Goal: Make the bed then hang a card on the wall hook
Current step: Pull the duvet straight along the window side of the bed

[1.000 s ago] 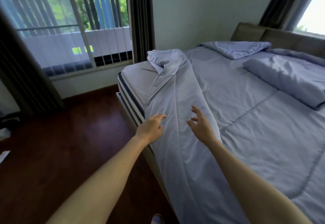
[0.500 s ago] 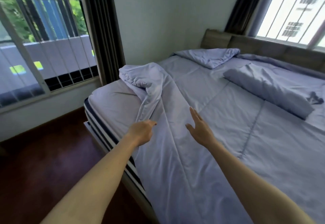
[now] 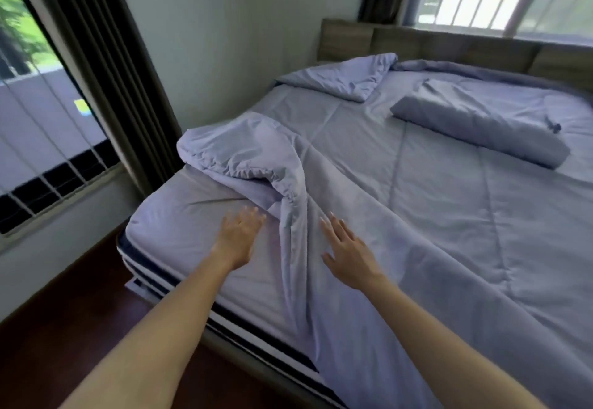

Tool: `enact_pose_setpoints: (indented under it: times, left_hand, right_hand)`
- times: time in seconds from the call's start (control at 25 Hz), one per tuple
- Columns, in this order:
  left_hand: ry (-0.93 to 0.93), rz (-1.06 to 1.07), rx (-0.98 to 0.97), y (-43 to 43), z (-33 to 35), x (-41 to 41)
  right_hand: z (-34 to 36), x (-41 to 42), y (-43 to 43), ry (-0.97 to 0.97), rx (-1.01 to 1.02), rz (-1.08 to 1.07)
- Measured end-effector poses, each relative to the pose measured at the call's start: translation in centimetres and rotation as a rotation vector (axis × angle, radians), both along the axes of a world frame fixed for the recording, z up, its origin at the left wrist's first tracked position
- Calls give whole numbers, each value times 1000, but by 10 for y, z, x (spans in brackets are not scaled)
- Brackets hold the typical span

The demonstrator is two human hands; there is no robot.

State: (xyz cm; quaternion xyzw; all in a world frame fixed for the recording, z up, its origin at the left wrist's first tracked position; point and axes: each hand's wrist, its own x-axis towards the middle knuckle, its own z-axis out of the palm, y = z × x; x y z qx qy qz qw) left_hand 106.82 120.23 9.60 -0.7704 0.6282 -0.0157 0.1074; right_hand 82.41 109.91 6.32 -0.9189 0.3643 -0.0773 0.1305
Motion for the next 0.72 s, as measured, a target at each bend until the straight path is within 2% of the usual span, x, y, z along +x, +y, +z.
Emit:
enact_pose_setpoints:
  times: [0.12, 0.24, 0.4, 0.56, 0.6, 0.72]
  left_hand:
    - [60, -87, -88, -42, -6, 20]
    - [68, -97, -76, -91, -12, 26]
    - [3, -136, -141, -129, -26, 53]
    - [-137, -170, -26, -158, -33, 106]
    - [-153, -155, 57, -170, -37, 121]
    - [-243, -169, 129, -207, -49, 171]
  right_hand:
    - [7, 17, -18, -23, -19, -104]
    - [4, 40, -61, -45, -13, -291]
    - [-21, 86, -82, -9, 137, -351]
    - [-34, 147, -87, -62, 284, -368]
    - [-32, 161, -92, -94, 279, -380]
    - [-29, 199, -107, -61, 284, -449]
